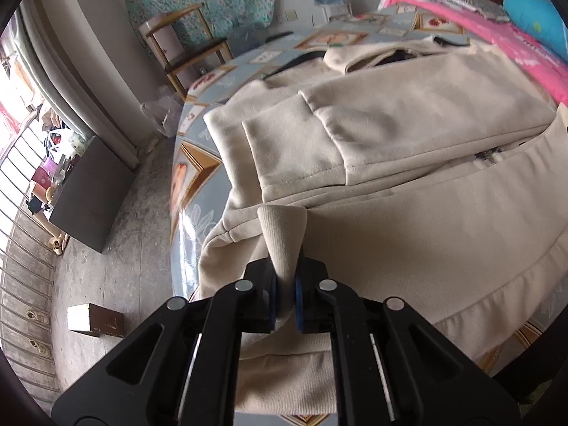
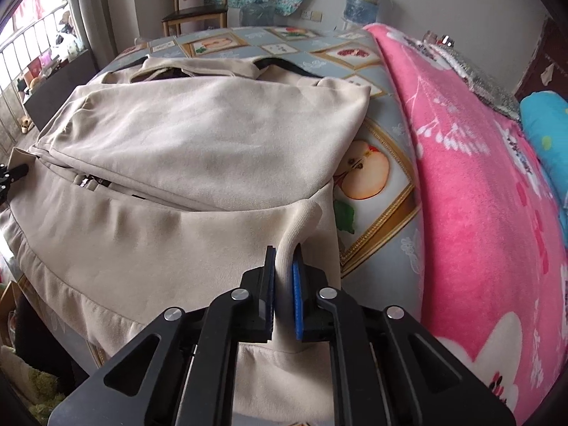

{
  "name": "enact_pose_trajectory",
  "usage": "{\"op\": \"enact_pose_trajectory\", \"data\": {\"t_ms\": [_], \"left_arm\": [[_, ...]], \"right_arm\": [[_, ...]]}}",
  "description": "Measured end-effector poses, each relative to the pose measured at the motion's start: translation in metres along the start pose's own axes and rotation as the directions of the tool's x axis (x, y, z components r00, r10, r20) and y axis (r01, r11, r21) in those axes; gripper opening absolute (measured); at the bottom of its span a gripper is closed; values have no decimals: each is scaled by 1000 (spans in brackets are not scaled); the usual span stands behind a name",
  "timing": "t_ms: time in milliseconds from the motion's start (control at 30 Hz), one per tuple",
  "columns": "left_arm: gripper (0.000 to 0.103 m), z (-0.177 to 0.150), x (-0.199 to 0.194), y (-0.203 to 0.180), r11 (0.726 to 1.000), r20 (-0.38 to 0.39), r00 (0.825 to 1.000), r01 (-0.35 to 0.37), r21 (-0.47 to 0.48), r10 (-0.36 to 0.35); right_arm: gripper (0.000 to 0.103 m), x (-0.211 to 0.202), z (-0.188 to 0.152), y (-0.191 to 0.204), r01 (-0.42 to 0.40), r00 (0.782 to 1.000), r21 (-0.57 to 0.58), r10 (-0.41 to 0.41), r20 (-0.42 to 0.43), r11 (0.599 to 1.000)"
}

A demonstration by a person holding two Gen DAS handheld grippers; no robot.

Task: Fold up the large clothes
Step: 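Lift the jacket hem with both tools and fold it over the jacket body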

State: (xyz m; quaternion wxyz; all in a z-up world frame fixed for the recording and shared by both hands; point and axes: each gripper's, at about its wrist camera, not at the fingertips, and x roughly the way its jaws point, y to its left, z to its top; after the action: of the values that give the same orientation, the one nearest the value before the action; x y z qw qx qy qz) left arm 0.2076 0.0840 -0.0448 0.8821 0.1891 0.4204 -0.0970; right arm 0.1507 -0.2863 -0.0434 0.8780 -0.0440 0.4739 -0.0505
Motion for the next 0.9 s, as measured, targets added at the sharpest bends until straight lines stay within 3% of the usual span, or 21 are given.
{"op": "enact_pose_trajectory", "data": {"t_ms": [133,300,467,567,700,900], "left_arm": [[5,-8,-44,5,1000,93,996,-6,-11,7],[5,-14,-107,23,995,187,982,45,-87,-29],[5,10,-132,48,985,269,960,120,-125,-83],[5,42,-124,62,983,296,951,135,-124,-93],[5,109,-84,86,979,294,947,167,-120,-126],[5,210,24,107,975,186,972,169,-144,-141]], "right_arm": [[7,-43,-10,2,13,996,23,-15,88,1000],[6,-103,-17,1,17,975,79,-34,220,997],[6,-120,13,-7,41,949,68,-60,310,997],[6,-107,51,-17,52,935,48,-66,349,997],[6,-68,126,-32,66,930,14,-66,362,998],[6,24,232,-43,65,956,-5,-60,289,998]]}}
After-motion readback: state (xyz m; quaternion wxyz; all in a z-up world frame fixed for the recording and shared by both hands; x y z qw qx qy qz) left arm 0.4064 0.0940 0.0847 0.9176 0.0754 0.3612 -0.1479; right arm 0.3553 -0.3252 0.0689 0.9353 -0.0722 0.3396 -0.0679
